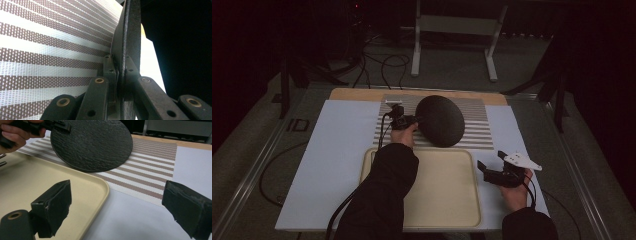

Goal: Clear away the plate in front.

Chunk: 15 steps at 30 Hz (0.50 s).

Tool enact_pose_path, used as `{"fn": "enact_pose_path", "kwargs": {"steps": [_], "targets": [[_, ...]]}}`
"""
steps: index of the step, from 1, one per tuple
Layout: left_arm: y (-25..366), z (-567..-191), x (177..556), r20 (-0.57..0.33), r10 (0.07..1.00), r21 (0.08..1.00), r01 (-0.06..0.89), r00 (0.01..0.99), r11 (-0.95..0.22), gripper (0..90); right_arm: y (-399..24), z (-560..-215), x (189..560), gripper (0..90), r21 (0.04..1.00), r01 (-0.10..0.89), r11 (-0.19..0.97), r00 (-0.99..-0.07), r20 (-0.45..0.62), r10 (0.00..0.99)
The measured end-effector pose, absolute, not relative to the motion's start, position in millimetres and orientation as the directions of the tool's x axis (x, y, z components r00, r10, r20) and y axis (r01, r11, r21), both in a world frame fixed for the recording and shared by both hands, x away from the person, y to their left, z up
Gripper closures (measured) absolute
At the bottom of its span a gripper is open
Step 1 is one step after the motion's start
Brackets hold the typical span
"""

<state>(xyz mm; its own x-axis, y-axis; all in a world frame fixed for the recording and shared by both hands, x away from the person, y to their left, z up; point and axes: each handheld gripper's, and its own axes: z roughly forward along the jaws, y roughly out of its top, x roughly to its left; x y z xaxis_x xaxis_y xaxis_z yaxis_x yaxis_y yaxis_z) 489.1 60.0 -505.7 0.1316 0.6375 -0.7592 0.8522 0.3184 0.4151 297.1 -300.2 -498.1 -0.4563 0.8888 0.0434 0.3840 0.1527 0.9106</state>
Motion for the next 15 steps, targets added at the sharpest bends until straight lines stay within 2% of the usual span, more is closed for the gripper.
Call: {"fn": "enact_pose_path", "kwargs": {"steps": [15], "targets": [[67.7, -503.5, 483.3, -0.778, 0.623, 0.380, 0.854, 0.087, 0.355, 85.3, -300.9, -498.2, 297.1, 9.1, 0.909, 0.386, 0.156, -0.455, 0.040, 0.889]]}}
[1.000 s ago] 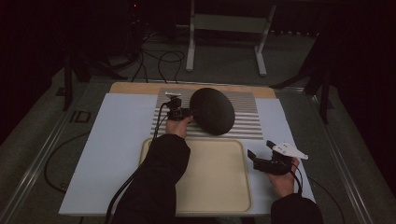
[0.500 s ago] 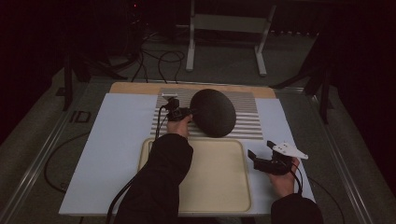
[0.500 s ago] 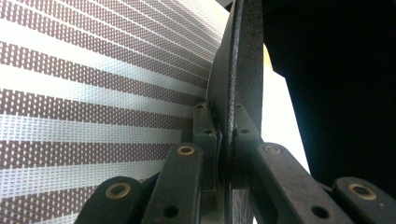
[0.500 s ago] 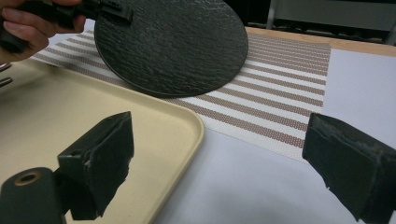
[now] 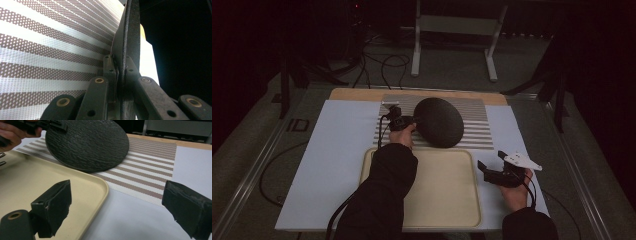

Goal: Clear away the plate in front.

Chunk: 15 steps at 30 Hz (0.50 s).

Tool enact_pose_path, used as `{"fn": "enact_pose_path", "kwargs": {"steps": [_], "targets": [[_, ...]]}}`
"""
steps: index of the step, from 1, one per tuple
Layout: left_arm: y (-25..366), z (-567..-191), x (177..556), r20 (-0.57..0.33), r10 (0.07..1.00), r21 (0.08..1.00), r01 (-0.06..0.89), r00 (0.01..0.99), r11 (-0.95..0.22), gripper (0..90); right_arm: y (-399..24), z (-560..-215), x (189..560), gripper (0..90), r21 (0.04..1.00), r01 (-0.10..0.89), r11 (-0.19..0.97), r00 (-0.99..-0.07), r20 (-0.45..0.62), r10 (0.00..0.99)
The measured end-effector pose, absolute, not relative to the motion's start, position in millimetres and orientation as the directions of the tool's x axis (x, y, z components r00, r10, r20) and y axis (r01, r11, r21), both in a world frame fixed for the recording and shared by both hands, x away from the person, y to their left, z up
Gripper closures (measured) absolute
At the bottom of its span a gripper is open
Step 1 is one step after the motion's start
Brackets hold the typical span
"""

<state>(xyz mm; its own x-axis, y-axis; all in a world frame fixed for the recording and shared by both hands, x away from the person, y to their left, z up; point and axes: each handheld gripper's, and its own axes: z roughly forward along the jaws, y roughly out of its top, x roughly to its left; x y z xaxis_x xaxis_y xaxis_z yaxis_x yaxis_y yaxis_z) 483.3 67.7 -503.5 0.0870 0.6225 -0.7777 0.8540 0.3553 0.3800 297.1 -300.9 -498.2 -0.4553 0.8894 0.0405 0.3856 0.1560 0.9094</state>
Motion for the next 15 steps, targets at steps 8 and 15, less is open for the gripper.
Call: {"fn": "enact_pose_path", "kwargs": {"steps": [8, 15], "targets": [[76, -493, 478, -0.796, 0.595, 0.386, 0.848, 0.107, 0.364, 85.3, -301, -498, 297, 9.1, 0.910, 0.385, 0.155, -0.453, 0.040, 0.891], [88, -484, 473, -0.808, 0.579, 0.381, 0.847, 0.111, 0.370, 85.2, -301, -498, 297, 9.1, 0.910, 0.384, 0.155, -0.454, 0.039, 0.890]]}}
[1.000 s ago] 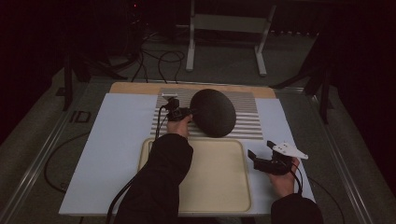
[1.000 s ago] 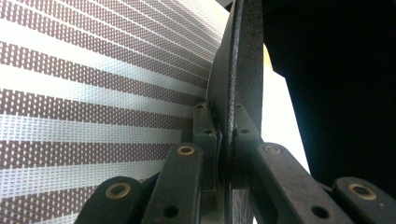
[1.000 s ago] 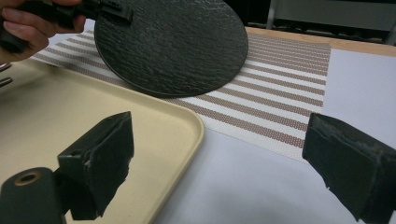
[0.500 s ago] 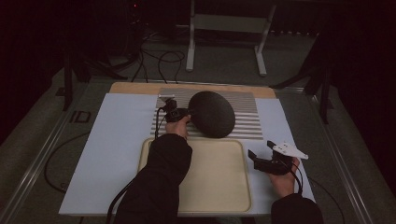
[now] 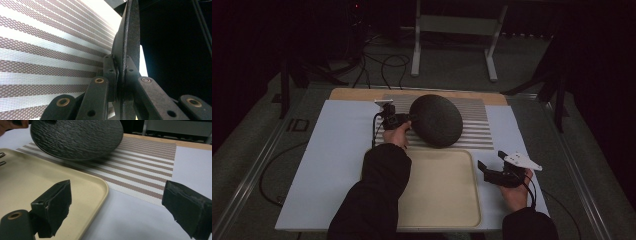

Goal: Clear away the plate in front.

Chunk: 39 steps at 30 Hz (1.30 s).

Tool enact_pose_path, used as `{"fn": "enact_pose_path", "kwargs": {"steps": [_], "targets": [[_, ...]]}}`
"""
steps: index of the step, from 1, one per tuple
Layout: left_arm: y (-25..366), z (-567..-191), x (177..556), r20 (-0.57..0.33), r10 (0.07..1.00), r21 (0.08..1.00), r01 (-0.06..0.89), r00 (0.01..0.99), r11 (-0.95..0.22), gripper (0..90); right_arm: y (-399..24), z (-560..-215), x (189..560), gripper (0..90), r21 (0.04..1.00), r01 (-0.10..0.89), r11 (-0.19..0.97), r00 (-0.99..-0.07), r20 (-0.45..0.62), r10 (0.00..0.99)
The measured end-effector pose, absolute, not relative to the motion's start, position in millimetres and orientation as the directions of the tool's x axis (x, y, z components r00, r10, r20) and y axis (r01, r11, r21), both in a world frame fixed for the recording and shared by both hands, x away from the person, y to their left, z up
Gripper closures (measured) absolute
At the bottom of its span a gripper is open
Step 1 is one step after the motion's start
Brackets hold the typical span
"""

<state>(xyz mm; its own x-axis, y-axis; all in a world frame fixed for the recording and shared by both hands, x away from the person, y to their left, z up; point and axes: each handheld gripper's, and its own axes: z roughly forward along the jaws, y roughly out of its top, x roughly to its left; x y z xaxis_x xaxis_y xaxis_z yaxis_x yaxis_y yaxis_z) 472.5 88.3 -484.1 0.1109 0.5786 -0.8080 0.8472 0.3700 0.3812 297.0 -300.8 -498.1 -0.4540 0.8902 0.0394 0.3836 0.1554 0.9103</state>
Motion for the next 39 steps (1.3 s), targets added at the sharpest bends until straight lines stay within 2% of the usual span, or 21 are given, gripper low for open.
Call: {"fn": "enact_pose_path", "kwargs": {"steps": [15, 39], "targets": [[125, -477, 456, -0.806, 0.582, 0.392, 0.836, 0.110, 0.385, 85.1, -299, -499, 297, 9.1, 0.909, 0.385, 0.161, -0.457, 0.036, 0.889], [151, -477, 435, -0.809, 0.576, 0.401, 0.828, 0.120, 0.391, 84.9, -299, -499, 297, 9.1, 0.908, 0.386, 0.164, -0.458, 0.035, 0.888]]}}
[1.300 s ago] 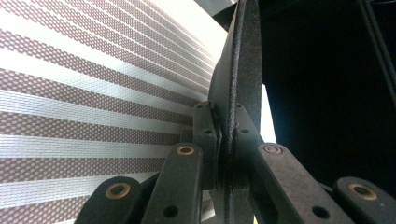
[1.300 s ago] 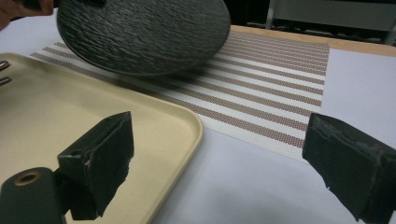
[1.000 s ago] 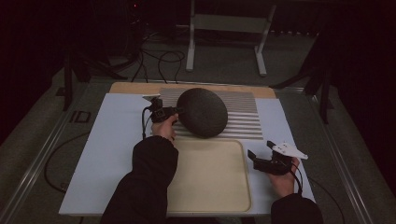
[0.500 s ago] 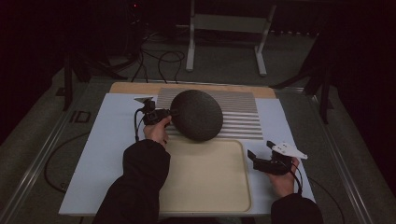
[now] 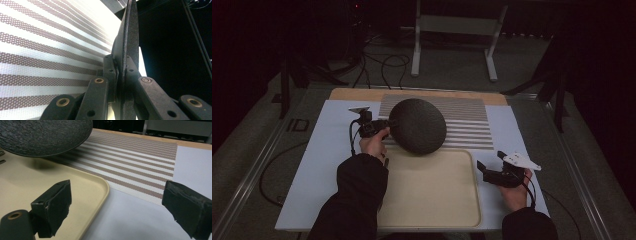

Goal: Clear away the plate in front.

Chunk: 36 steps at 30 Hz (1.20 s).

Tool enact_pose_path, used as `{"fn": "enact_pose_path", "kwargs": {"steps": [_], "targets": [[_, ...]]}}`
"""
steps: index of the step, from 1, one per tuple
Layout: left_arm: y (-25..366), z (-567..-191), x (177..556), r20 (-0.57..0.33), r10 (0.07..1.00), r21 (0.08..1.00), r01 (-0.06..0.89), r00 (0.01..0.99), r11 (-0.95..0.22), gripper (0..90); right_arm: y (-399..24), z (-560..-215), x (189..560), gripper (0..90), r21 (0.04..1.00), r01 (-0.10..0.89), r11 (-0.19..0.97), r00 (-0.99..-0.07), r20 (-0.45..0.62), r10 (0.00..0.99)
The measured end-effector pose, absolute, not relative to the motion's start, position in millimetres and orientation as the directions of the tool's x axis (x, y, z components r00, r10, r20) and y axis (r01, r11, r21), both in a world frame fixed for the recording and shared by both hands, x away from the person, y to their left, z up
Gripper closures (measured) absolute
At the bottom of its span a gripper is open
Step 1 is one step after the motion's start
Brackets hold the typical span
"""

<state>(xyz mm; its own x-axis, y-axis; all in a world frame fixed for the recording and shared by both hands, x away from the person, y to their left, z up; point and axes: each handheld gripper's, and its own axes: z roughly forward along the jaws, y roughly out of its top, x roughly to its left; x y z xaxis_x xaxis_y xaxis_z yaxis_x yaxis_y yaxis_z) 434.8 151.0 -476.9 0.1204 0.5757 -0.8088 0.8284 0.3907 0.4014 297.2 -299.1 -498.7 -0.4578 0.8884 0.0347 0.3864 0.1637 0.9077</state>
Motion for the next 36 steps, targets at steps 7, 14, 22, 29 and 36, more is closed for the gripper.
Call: {"fn": "enact_pose_path", "kwargs": {"steps": [7, 14, 22, 29, 36], "targets": [[155, -481, 429, -0.814, 0.570, 0.394, 0.830, 0.115, 0.395, 84.9, -299, -499, 297, 9.1, 0.907, 0.388, 0.165, -0.458, 0.034, 0.888], [159, -485, 425, -0.812, 0.572, 0.392, 0.833, 0.113, 0.392, 84.8, -299, -499, 297, 9.1, 0.907, 0.387, 0.164, -0.458, 0.035, 0.888], [161, -490, 422, -0.807, 0.579, 0.387, 0.841, 0.112, 0.377, 84.8, -299, -499, 297, 9.1, 0.906, 0.388, 0.166, -0.458, 0.033, 0.888], [161, -493, 419, -0.811, 0.573, 0.383, 0.846, 0.116, 0.370, 84.8, -299, -499, 297, 9.1, 0.907, 0.387, 0.167, -0.459, 0.033, 0.888], [162, -498, 415, -0.815, 0.568, 0.373, 0.856, 0.117, 0.358, 84.7, -299, -499, 297, 9.1, 0.906, 0.388, 0.167, -0.459, 0.033, 0.888]]}}
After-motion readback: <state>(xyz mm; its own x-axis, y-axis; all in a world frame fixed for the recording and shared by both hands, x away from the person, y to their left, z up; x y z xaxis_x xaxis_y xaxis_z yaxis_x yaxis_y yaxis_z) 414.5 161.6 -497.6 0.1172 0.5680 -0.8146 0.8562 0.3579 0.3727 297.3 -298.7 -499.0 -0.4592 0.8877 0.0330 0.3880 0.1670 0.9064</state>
